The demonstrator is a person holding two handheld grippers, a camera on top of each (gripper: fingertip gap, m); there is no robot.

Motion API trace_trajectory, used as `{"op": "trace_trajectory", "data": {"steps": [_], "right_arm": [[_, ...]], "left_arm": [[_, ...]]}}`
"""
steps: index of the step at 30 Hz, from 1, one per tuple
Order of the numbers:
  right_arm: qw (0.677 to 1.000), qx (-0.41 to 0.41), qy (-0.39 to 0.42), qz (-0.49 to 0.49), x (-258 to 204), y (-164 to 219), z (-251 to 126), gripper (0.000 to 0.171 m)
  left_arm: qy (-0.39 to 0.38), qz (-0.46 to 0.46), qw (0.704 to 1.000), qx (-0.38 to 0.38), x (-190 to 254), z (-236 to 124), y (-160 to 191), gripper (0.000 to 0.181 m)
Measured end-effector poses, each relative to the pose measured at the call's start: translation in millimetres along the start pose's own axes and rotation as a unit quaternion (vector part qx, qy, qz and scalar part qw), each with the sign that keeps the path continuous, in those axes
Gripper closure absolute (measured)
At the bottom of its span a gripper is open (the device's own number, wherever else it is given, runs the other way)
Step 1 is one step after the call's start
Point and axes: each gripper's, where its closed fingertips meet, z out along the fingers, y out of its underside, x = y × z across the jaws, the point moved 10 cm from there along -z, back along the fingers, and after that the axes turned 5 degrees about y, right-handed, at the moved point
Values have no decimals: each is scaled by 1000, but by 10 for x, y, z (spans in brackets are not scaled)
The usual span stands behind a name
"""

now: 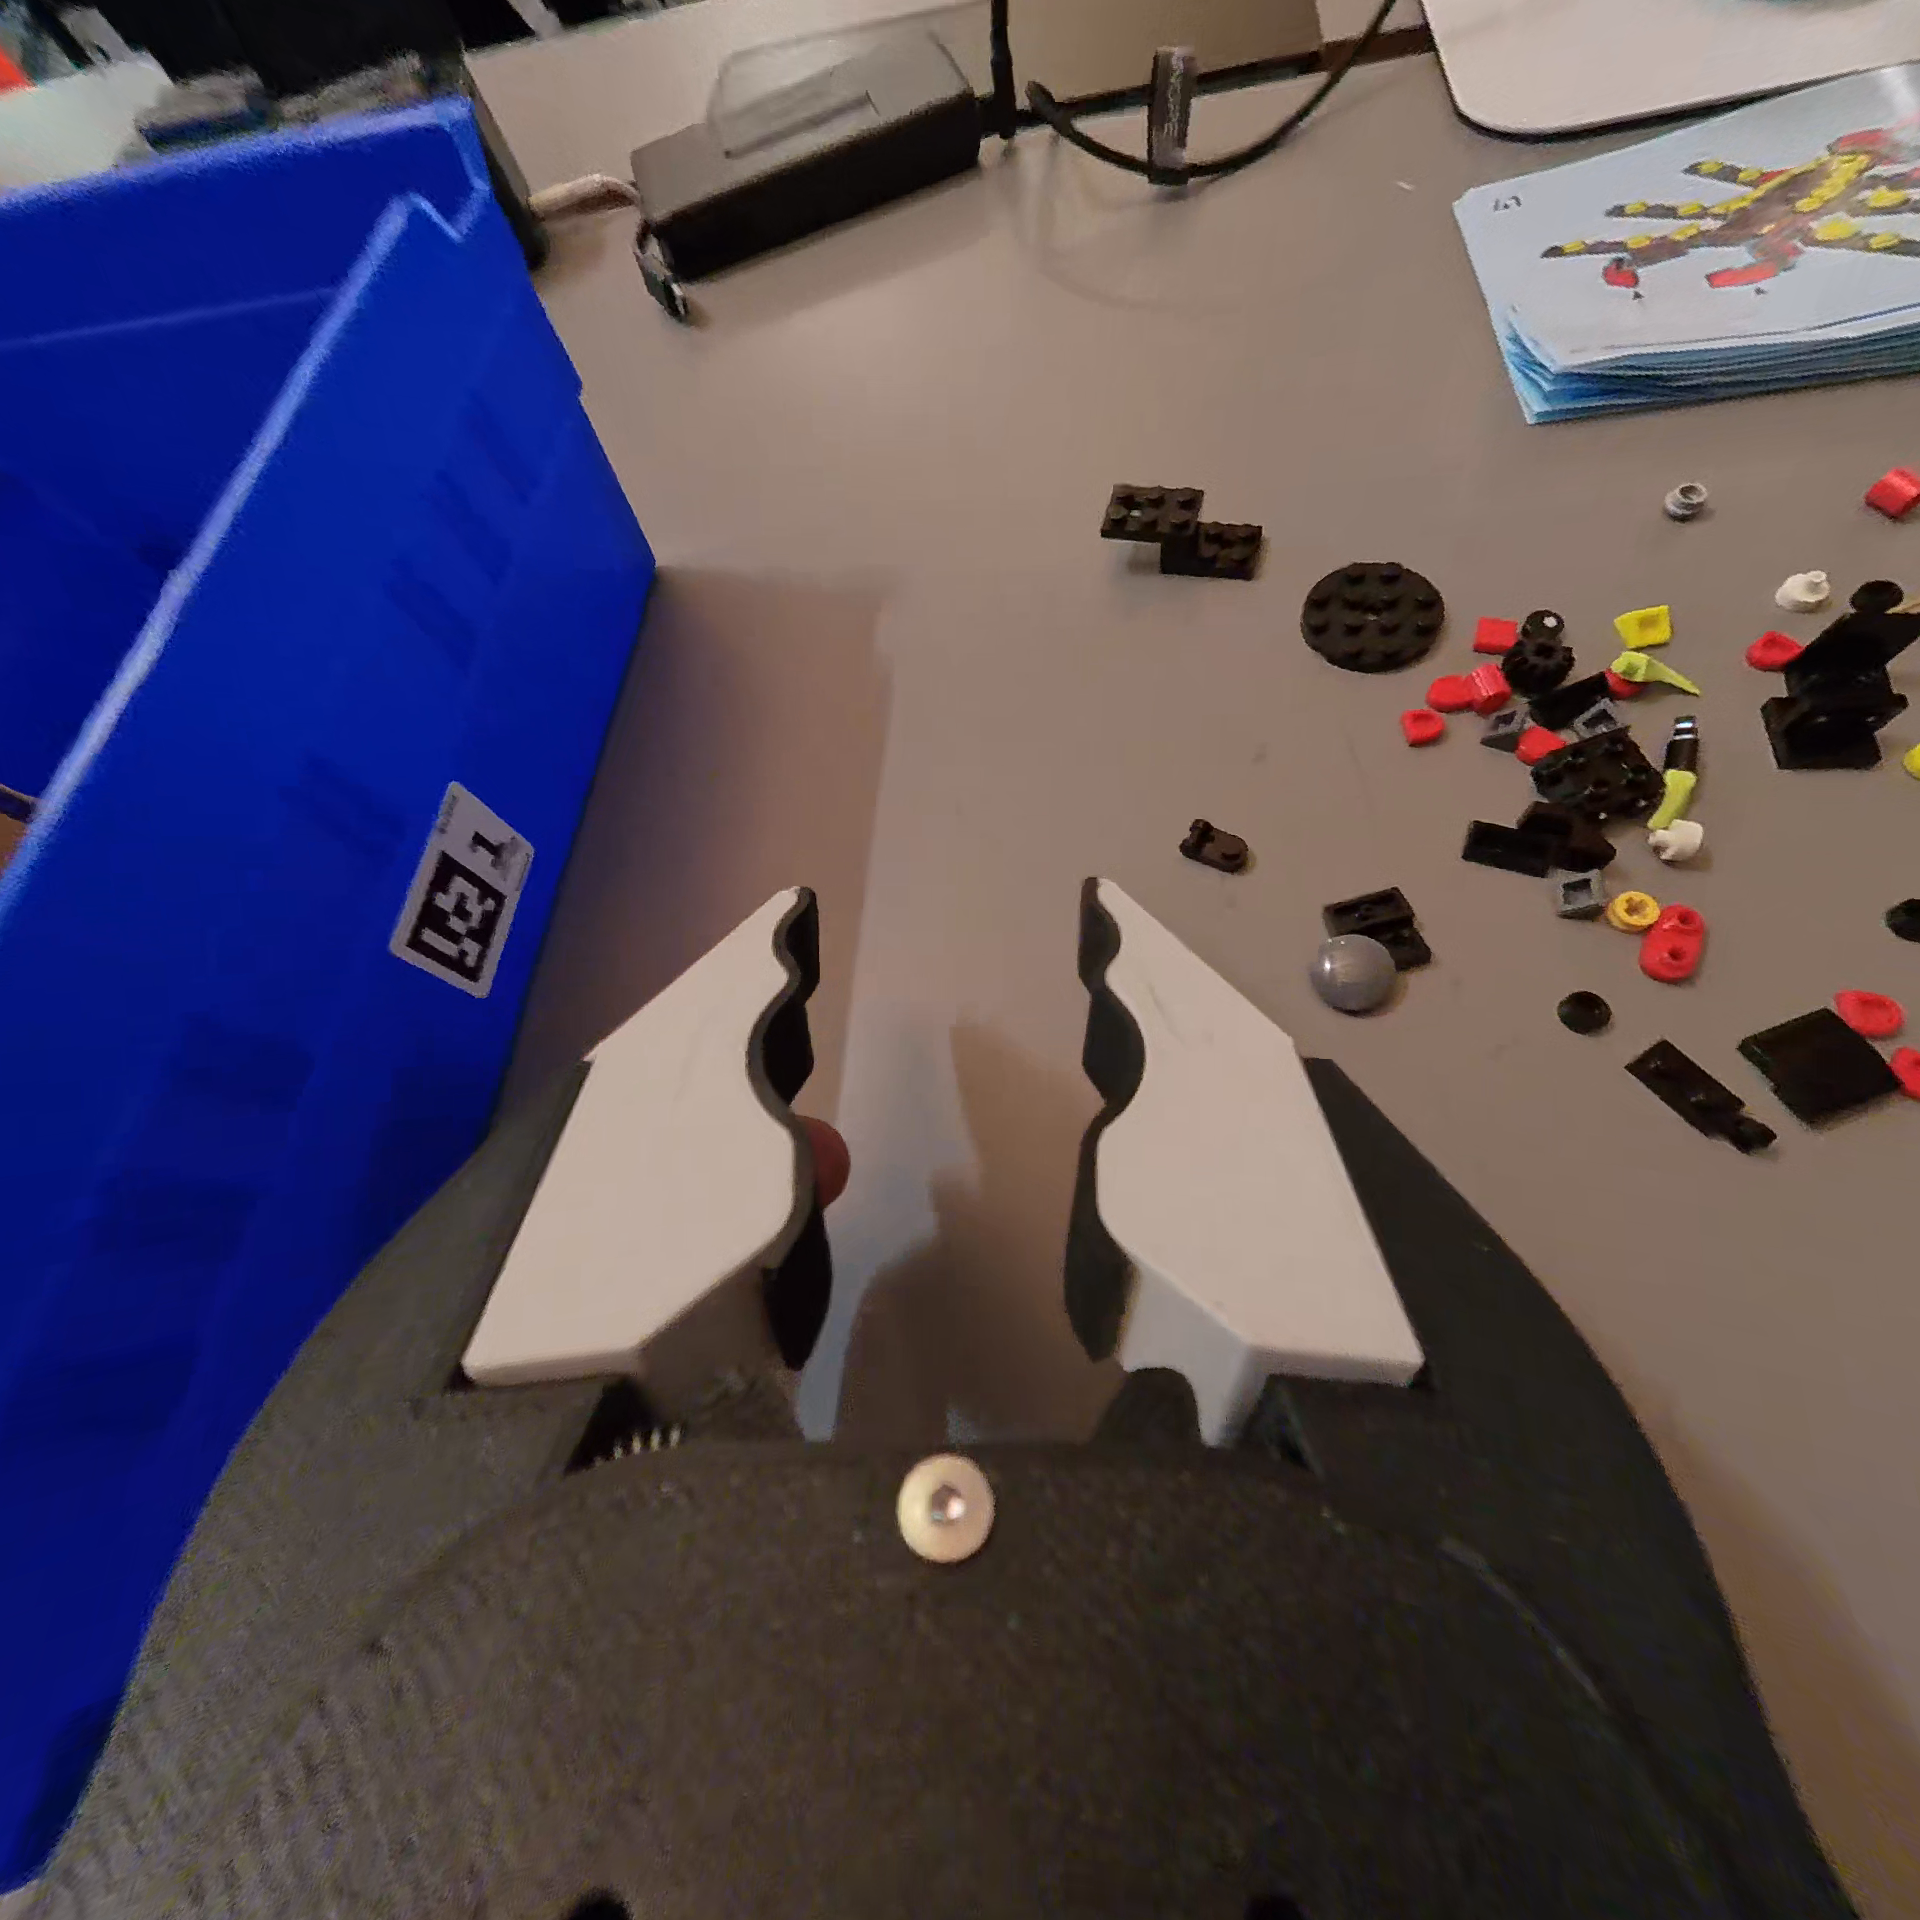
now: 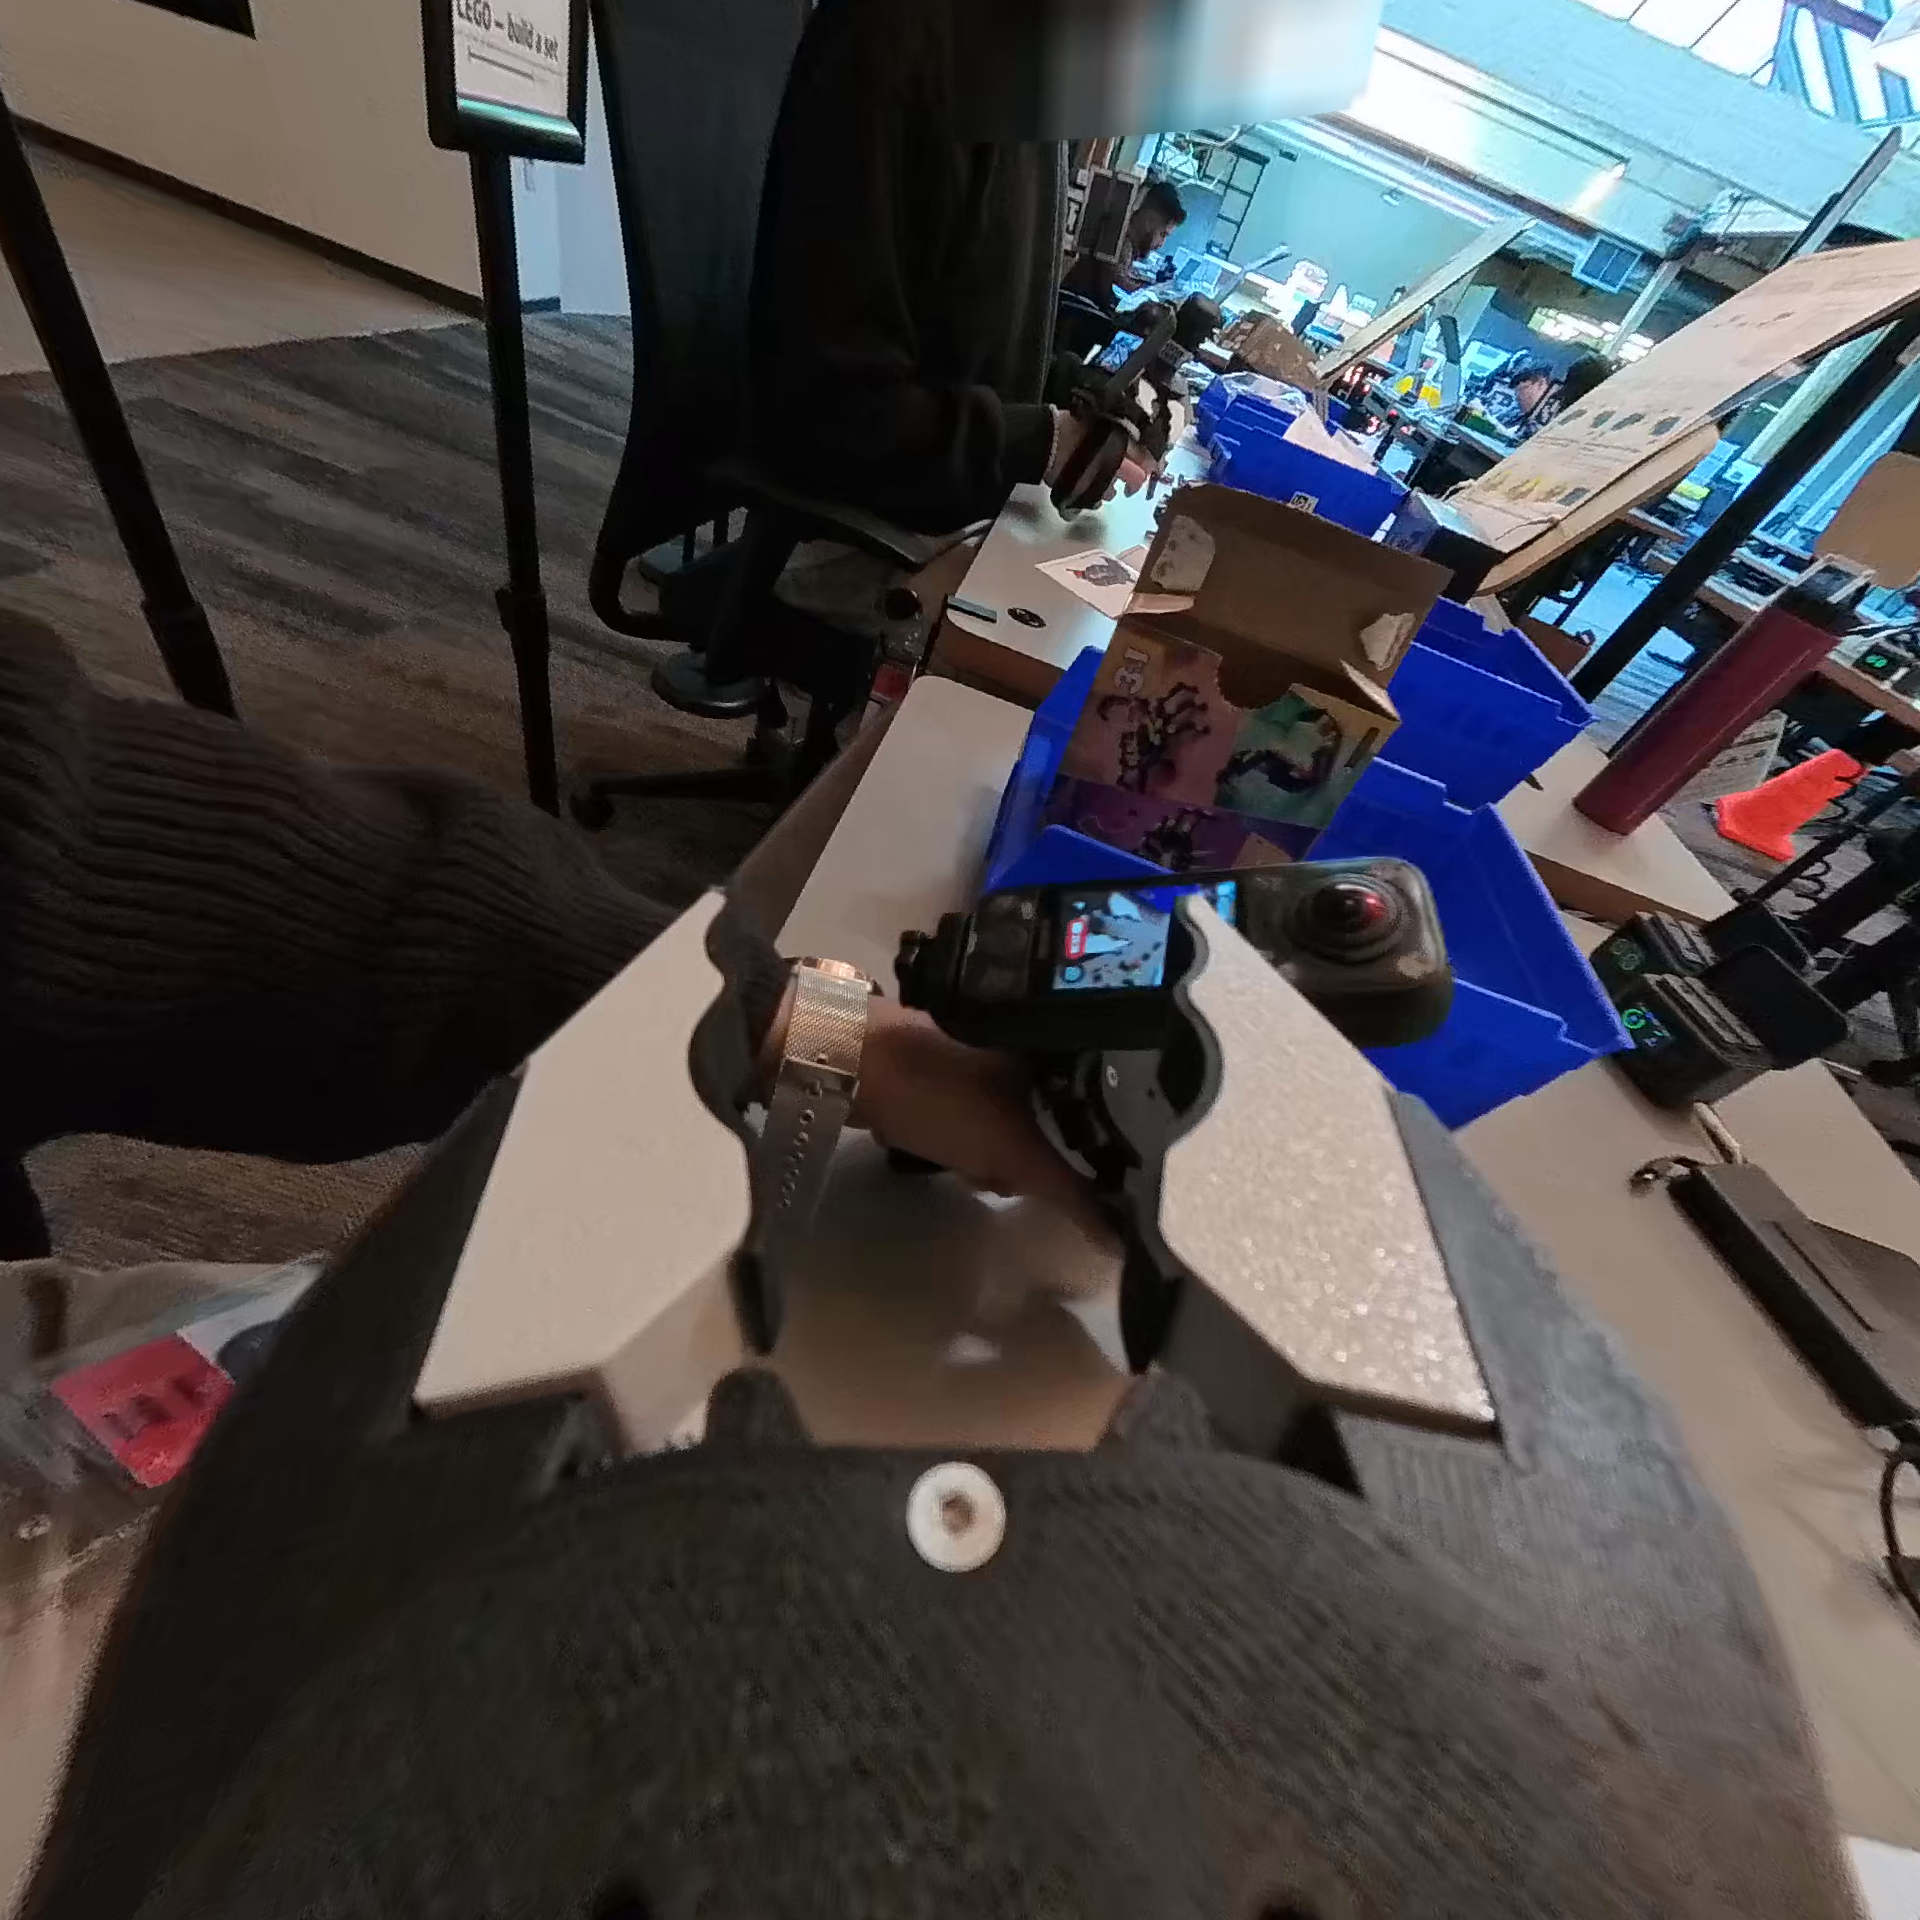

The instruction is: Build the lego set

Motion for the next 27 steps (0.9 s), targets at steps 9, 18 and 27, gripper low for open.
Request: {"op": "trace_trajectory", "data": {"steps": [9, 18, 27], "right_arm": [[999, -32, 15, -5, 4, 150, 10, 85], [999, -40, 5, -2, -73, 164, 42, 80], [999, -41, 3, 19, -18, 183, 29, 84]], "left_arm": [[32, 6, 999, -13, 101, 138, -59, 115], [14, 7, 1000, -7, 90, 149, -58, 126], [12, 11, 1000, -2, 101, 150, -52, 129]]}}
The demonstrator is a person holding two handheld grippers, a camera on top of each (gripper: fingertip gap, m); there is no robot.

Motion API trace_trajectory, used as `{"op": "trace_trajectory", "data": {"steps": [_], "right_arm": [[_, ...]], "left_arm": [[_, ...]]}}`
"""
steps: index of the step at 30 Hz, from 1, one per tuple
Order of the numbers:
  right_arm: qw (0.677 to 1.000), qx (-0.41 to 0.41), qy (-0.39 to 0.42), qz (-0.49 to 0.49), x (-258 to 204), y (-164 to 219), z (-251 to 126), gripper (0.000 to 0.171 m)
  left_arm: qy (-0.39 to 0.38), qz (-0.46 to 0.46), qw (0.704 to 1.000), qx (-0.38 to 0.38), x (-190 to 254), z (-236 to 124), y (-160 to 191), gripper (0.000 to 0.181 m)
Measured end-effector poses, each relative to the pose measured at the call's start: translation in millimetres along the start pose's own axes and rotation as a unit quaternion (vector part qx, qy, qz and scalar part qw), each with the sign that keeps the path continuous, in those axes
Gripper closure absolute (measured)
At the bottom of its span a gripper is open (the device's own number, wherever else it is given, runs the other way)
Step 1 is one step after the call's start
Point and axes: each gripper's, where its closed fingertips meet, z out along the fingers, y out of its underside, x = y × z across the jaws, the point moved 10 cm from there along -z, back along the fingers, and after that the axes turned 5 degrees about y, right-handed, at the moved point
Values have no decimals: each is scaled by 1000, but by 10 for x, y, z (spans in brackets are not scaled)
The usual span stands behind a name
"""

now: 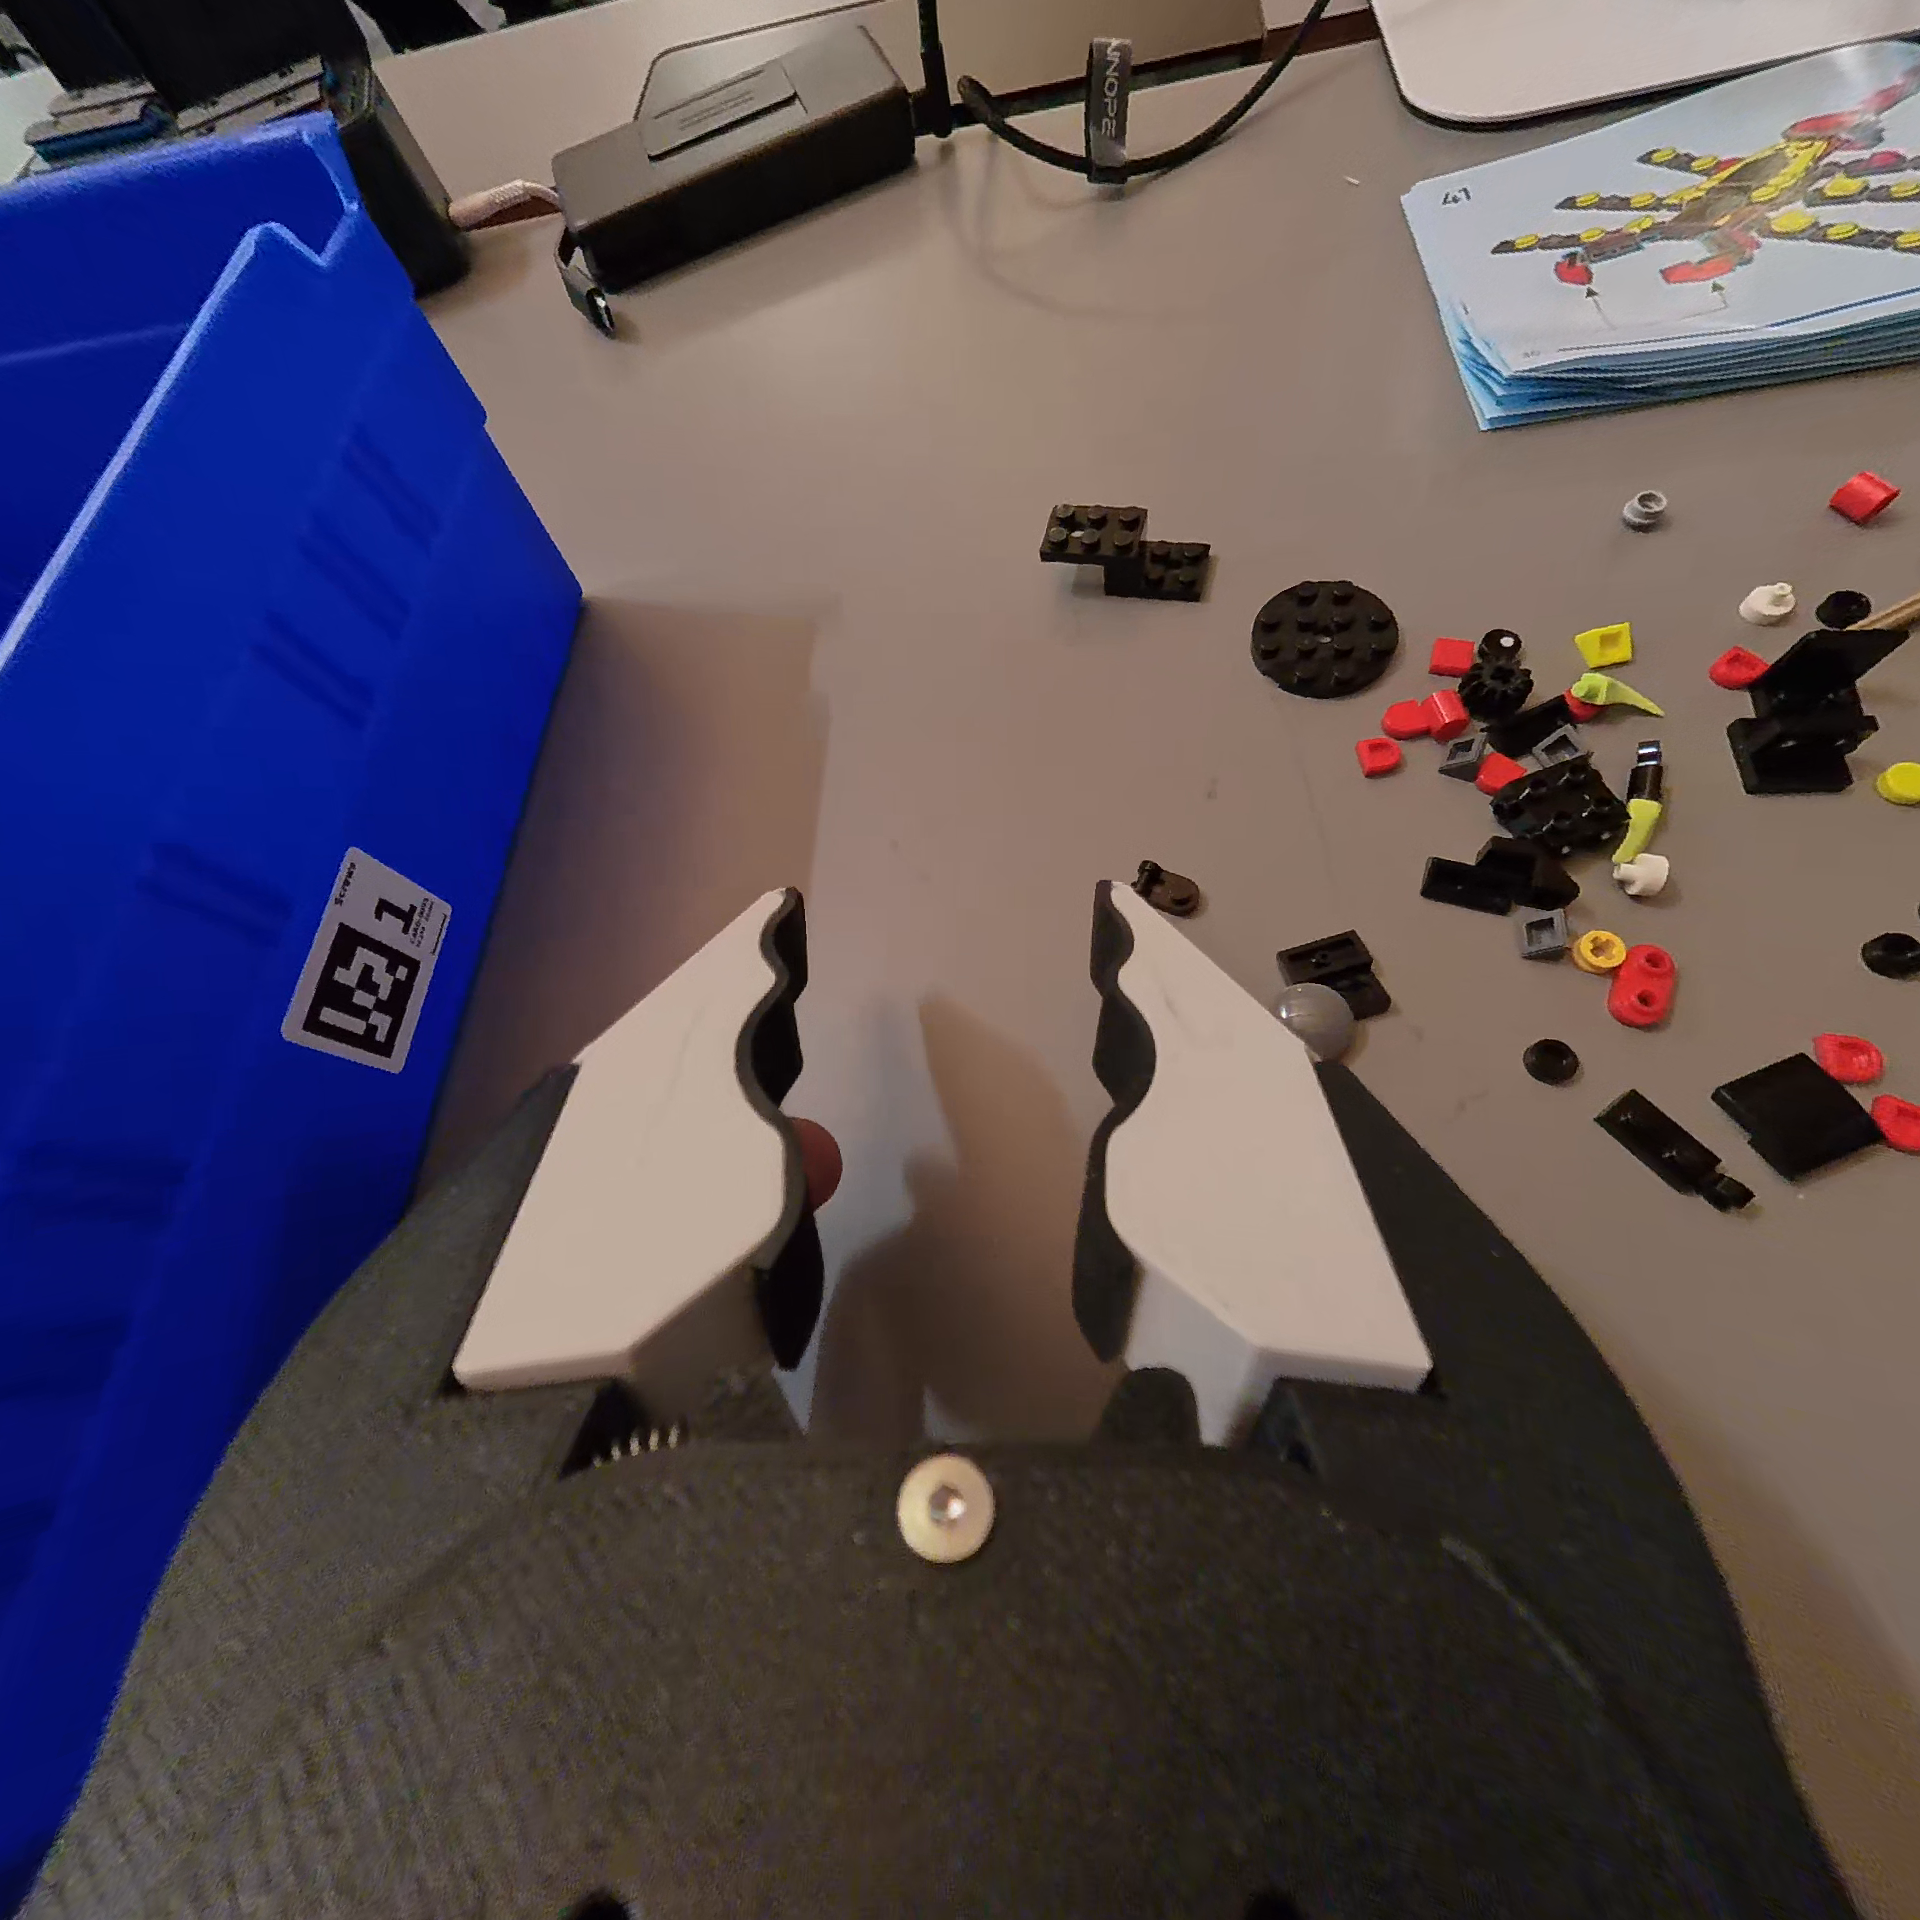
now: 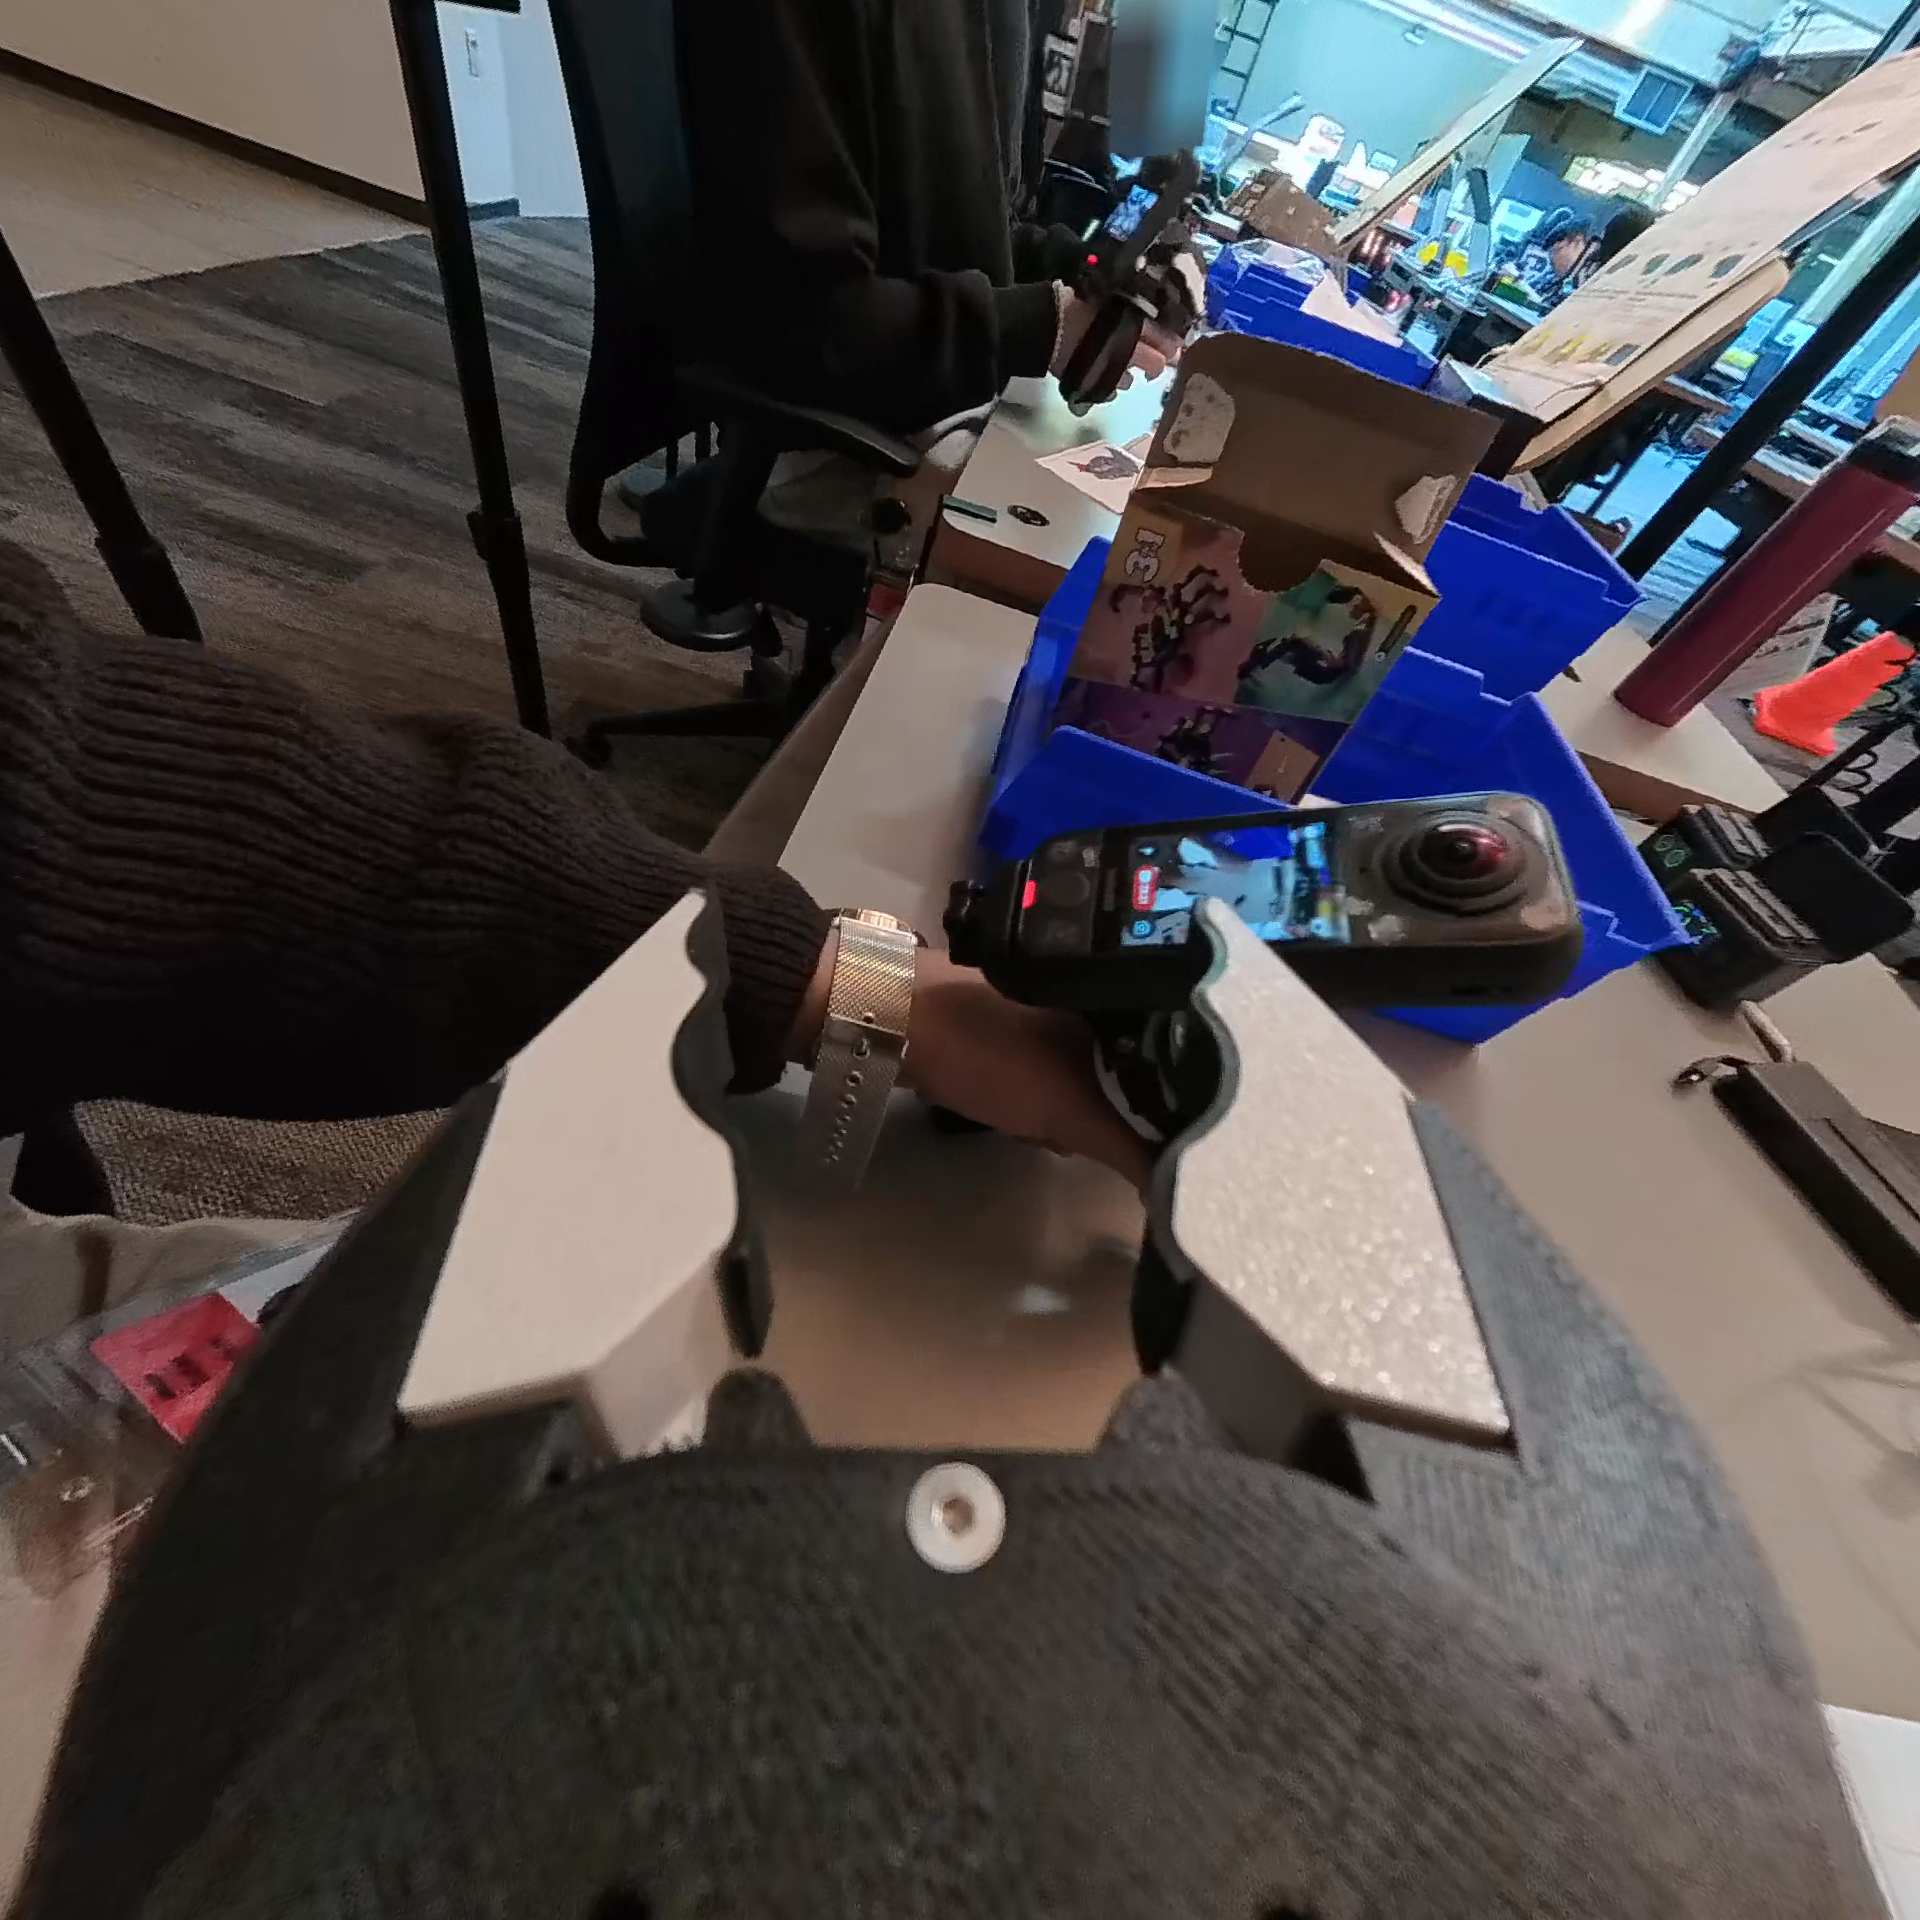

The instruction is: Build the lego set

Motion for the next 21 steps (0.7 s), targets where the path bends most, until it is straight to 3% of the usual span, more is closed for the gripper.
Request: {"op": "trace_trajectory", "data": {"steps": [5, 11, 21], "right_arm": [[1000, 1, 2, 2, 16, -8, -10, 84], [1000, 0, 8, -1, 14, -10, -7, 83], [1000, 0, 21, 7, 53, -14, -17, 83]], "left_arm": [[-19, 5, 1000, 3, -7, 10, -1, 124], [10, -23, 1000, -1, -10, 20, -14, 121], [18, -39, 999, 14, -65, 10, -6, 135]]}}
